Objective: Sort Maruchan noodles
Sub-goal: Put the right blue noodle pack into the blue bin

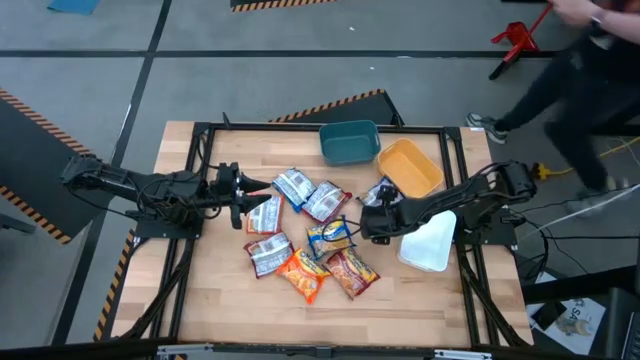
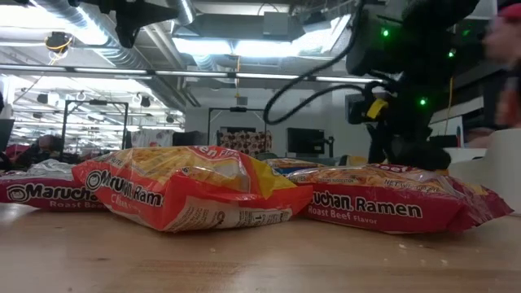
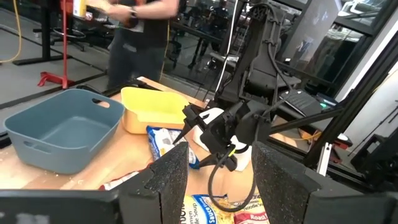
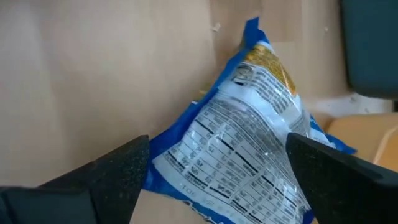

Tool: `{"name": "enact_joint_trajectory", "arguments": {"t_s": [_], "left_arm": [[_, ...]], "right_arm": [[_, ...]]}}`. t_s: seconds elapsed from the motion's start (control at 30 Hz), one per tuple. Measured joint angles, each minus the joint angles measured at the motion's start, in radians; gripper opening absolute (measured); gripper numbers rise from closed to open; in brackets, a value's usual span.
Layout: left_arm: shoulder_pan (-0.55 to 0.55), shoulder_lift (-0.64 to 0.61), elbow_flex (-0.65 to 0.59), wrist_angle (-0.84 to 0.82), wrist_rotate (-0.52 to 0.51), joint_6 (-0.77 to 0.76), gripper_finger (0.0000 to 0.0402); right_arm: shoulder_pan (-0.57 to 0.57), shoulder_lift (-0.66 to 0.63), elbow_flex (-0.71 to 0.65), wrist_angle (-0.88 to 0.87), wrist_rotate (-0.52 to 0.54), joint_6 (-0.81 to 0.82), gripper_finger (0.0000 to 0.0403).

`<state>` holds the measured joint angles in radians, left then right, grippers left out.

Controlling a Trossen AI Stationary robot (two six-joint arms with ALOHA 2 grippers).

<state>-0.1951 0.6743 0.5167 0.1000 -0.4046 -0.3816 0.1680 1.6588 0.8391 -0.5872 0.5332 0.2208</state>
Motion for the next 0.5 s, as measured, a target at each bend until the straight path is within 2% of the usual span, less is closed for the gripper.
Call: {"name": "enact_joint_trajectory", "arguments": {"t_s": [0.13,0.23,0.33,0.5], "left_arm": [[0.0,0.0,0.0,-0.003,0.0,0.0,0.017],[0.0,0.0,0.0,-0.003,-0.002,0.0,0.017],[0.0,0.0,0.0,-0.003,-0.008,0.0,0.017],[0.0,0.0,0.0,-0.003,-0.025,0.0,0.017]], "right_arm": [[0.0,0.041,0.0,0.001,0.034,0.047,0.0352],[0.001,0.065,0.003,-0.005,0.064,0.103,0.0328],[0.002,0.075,0.002,-0.01,0.077,0.149,0.029],[0.002,0.076,0.0,-0.015,0.096,0.191,0.0206]]}}
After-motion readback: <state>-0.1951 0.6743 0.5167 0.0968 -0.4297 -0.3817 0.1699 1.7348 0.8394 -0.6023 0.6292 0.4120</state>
